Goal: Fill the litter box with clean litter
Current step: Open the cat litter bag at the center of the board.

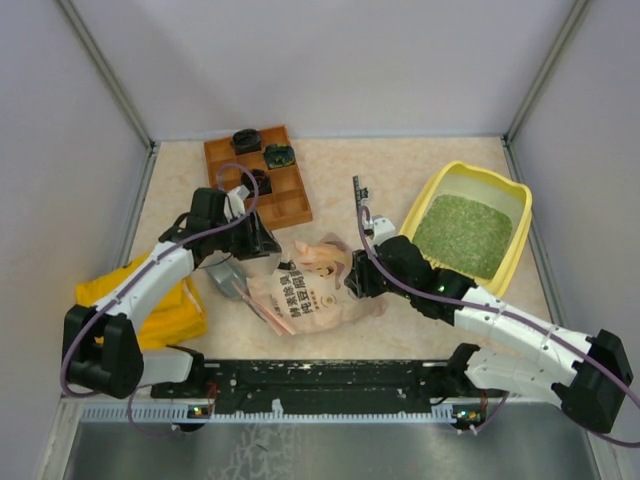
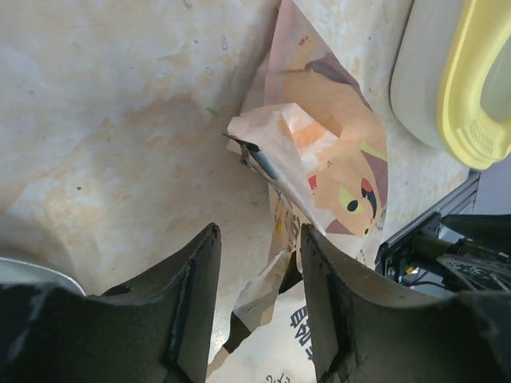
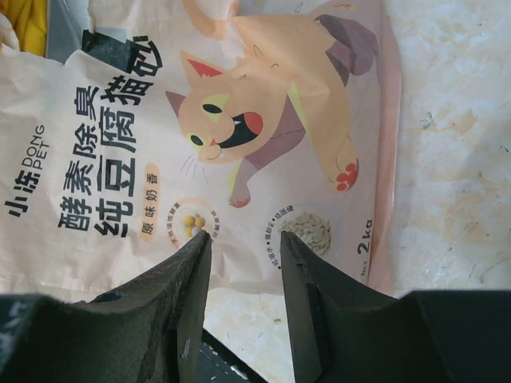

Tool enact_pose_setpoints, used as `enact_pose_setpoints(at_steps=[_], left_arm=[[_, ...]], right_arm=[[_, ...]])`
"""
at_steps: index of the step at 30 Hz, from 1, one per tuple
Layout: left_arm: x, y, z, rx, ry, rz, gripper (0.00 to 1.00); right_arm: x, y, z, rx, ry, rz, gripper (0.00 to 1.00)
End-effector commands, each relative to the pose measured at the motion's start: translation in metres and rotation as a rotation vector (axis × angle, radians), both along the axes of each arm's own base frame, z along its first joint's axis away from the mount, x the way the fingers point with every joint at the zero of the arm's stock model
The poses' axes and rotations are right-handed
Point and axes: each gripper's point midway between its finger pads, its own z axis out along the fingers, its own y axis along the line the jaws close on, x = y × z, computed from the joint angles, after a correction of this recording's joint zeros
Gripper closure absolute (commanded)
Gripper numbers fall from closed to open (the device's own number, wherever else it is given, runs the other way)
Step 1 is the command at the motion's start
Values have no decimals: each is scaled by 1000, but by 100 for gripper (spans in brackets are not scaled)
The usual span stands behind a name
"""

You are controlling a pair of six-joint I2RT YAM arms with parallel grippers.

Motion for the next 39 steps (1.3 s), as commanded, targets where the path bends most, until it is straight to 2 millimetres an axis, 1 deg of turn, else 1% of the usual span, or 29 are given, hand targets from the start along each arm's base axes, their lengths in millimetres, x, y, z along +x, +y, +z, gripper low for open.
enact_pose_setpoints(at_steps=[1,4,6,10,12,14,17,19,21,26,32,39], left_arm=[[0,12,14,-15,-29,34,47],[1,22,18,-17,-42,57,44],[-1,24,22,-39,-58,40,42],[-14,8,52,-151,-150,-99,37],[-18,5,59,-182,-195,-132,33],[-20,2,58,-206,-206,-147,30],[-26,-4,54,-257,-174,-179,28],[-30,-9,50,-296,-138,-197,28],[-31,-10,46,-307,-115,-192,28],[-31,-12,38,-320,-97,-192,28],[-26,-4,21,-256,-54,-136,28],[-19,-1,20,-239,-56,-94,29]], right_arm=[[2,8,17,55,-34,11,60],[1,10,19,60,-39,25,60],[2,10,19,45,-42,32,60],[5,8,20,6,-51,31,60],[6,9,21,10,-57,33,60],[7,11,23,22,-61,33,60],[7,16,23,45,-50,35,60],[6,19,22,56,-39,41,60],[7,21,21,57,-34,41,60],[6,19,21,53,-34,36,60],[5,17,22,49,-35,33,60],[8,17,18,42,-26,21,60]])
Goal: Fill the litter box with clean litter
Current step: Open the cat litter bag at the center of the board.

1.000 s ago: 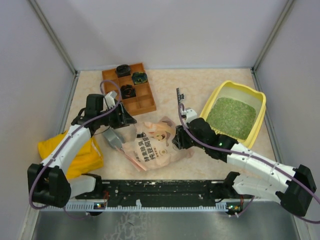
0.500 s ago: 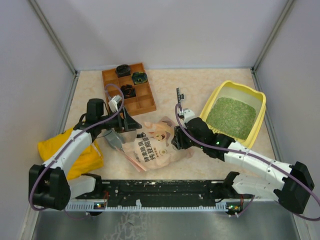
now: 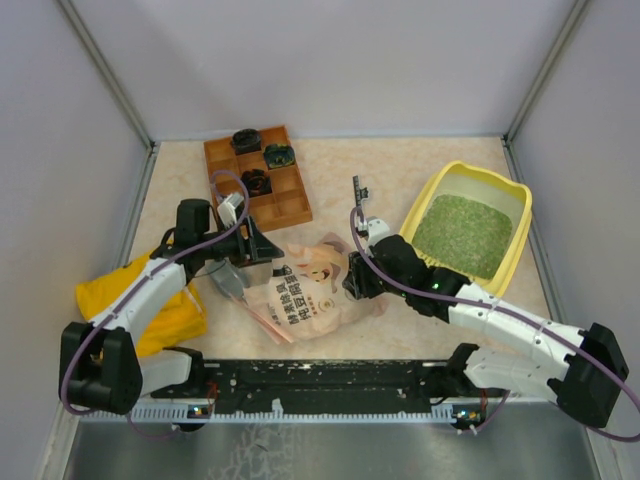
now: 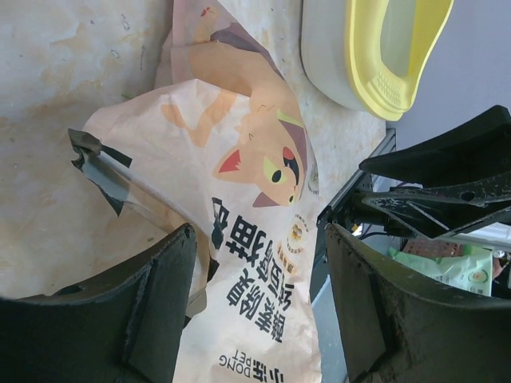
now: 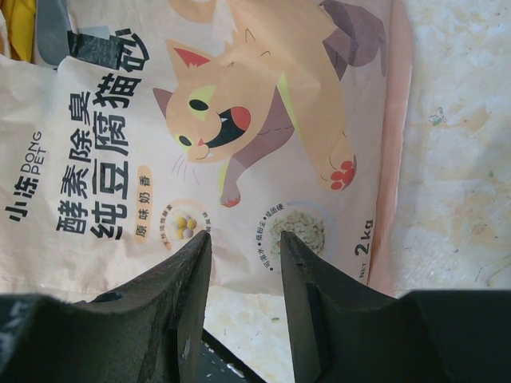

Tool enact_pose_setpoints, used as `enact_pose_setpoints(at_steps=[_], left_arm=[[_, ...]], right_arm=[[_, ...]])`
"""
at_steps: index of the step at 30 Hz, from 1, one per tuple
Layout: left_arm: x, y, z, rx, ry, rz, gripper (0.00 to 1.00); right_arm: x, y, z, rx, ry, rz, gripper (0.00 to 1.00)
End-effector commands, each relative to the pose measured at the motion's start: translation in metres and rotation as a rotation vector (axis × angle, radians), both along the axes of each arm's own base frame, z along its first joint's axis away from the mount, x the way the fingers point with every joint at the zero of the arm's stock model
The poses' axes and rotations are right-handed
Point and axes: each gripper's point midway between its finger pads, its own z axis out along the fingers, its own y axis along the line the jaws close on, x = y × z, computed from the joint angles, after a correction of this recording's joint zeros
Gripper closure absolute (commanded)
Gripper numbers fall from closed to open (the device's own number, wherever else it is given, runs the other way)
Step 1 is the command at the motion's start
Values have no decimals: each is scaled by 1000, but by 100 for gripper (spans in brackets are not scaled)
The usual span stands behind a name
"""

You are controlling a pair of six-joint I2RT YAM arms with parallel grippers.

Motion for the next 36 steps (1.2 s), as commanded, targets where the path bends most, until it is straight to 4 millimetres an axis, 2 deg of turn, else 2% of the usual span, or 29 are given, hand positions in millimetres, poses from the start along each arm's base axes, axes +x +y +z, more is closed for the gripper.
enact_pose_setpoints(at_steps=[1,10,14,24,26,28,31,35,36], left_arm=[[6,2,1,7,-3,31,29],[10,-4,-10,-55,46,58,31],[9,-10,-12,-112,69,51,38],[22,-19,-23,-60,123,49,43],[23,-23,-20,-62,120,41,48],[25,-27,-12,-73,107,30,58],[26,-32,11,-121,84,5,75],[14,-41,40,-252,78,-48,99],[9,-43,45,-295,83,-68,100]], right_arm=[[8,14,28,70,-44,-7,60],[14,13,25,66,-39,-49,59],[15,12,16,54,-14,-69,58],[20,10,5,66,-5,-128,58],[21,9,3,69,-3,-137,58],[20,10,2,70,-2,-137,58],[20,9,1,72,-4,-135,58],[20,5,4,94,-27,-150,59],[21,4,5,100,-33,-159,60]])
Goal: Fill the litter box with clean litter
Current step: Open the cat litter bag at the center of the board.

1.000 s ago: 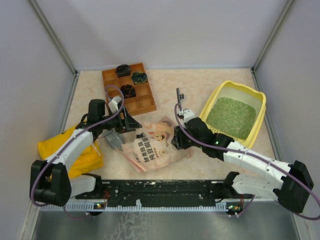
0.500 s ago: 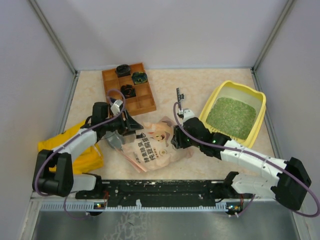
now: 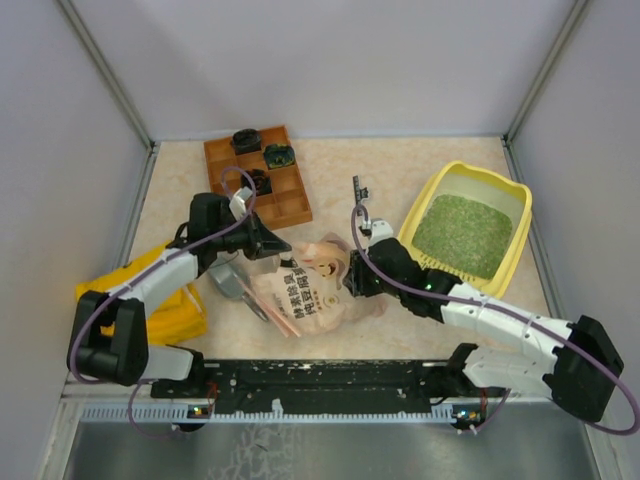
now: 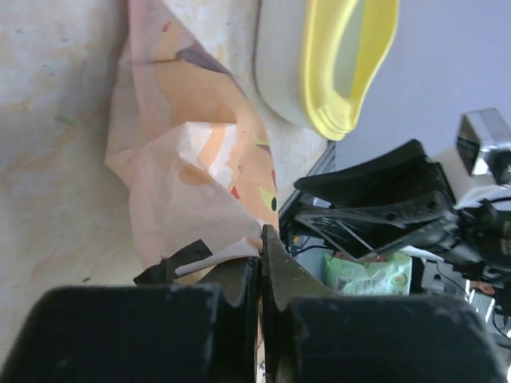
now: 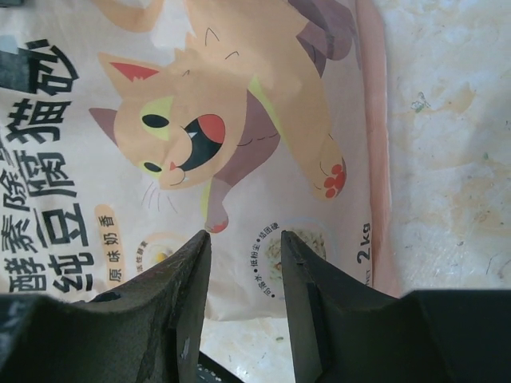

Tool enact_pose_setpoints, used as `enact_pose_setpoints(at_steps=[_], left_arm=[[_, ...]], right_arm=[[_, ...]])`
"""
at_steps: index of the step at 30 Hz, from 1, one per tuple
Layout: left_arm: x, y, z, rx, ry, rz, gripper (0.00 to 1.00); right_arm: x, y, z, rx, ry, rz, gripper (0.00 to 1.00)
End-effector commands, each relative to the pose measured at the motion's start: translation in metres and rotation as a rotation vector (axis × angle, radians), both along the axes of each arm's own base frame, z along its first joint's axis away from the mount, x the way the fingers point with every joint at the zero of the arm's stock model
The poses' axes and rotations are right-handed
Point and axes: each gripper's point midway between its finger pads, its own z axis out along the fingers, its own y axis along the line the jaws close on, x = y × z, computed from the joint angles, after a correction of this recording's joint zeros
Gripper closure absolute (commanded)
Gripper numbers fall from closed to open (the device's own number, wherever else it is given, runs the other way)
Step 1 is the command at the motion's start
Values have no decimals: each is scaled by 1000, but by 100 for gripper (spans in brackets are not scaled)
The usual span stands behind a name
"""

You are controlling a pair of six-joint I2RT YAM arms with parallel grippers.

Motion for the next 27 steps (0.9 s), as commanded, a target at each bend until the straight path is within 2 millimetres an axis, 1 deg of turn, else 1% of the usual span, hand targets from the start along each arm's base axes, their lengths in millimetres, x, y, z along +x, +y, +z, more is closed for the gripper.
enact_pose_setpoints(at_steps=[1,2,3,7,10,14,16,18,20,21,22,25,27], left_arm=[[-15,-15,52,-217,-61,-86,100],[-18,-17,60,-260,-87,-104,100],[-22,-17,61,-288,-80,-109,100],[-24,-17,56,-306,-55,-115,100],[-22,-16,66,-331,-76,-110,100],[-10,-13,91,-371,-143,-74,100],[-5,-14,99,-388,-158,-65,100],[-2,-15,98,-390,-153,-69,100],[-2,-15,93,-382,-142,-72,100],[-1,-15,87,-369,-127,-69,97],[-1,-14,81,-349,-119,-69,91],[0,-11,59,-237,-92,-69,68],[-1,-6,46,-137,-85,-60,55]], right_arm=[[8,3,22,83,-76,-42,60],[9,1,23,86,-82,-50,60],[9,0,23,86,-84,-54,60],[8,0,16,78,-71,-58,60],[3,-1,-1,61,-19,-58,61],[-10,-6,-30,39,57,-82,61],[-15,-9,-40,34,81,-93,62],[-17,-11,-44,33,87,-98,62],[-16,-14,-44,21,82,-110,62],[-14,-15,-43,18,76,-116,62],[-13,-15,-41,17,71,-119,62],[-11,-12,-36,34,57,-113,62],[-11,-11,-33,42,51,-109,62]])
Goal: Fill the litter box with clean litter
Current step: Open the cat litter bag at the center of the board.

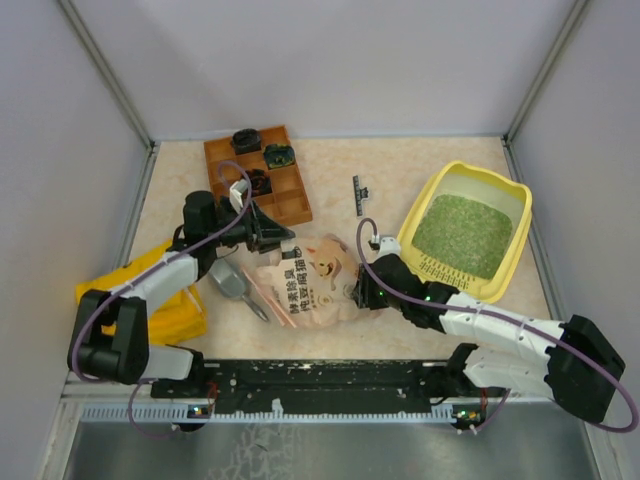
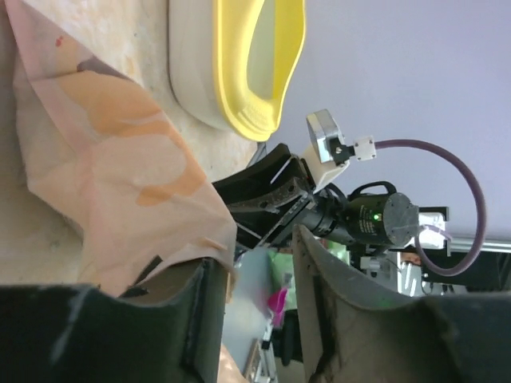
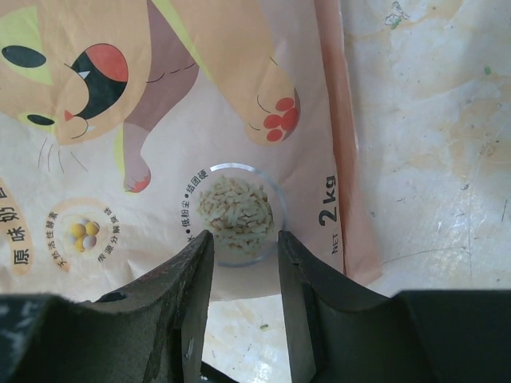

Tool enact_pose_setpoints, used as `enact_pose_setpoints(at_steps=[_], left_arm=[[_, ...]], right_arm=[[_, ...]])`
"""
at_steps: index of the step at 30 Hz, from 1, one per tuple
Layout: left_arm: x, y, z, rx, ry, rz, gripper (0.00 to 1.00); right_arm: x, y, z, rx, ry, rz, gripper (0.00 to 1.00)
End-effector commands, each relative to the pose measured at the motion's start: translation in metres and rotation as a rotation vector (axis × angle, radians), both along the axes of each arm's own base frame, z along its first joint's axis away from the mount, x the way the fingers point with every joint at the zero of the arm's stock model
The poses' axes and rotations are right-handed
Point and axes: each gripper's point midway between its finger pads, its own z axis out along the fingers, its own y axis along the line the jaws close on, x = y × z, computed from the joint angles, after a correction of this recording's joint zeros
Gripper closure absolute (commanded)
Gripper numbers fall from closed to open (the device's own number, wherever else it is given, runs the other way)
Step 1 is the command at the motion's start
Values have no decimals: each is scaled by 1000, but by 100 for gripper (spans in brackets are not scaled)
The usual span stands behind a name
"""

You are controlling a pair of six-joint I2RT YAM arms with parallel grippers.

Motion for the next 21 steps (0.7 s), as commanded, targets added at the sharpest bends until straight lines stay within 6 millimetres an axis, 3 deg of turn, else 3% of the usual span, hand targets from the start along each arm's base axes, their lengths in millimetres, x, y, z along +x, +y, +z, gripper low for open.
enact_pose_setpoints(at_steps=[1,6,12,15,17,21], left_arm=[[0,11,-9,181,-87,-15,51],[-17,24,-28,296,-94,-8,39],[-21,30,-58,363,-61,-3,40],[-16,31,-66,385,-53,-3,47],[-12,31,-68,397,-51,2,60],[-13,23,-71,400,-53,-5,76]], right_arm=[[5,9,18,48,-47,0,62],[7,8,25,46,-75,6,59],[18,-4,32,-19,-99,-65,52],[19,-9,36,-50,-93,-80,52],[19,-9,39,-48,-98,-75,52],[15,-6,36,-24,-76,-73,53]])
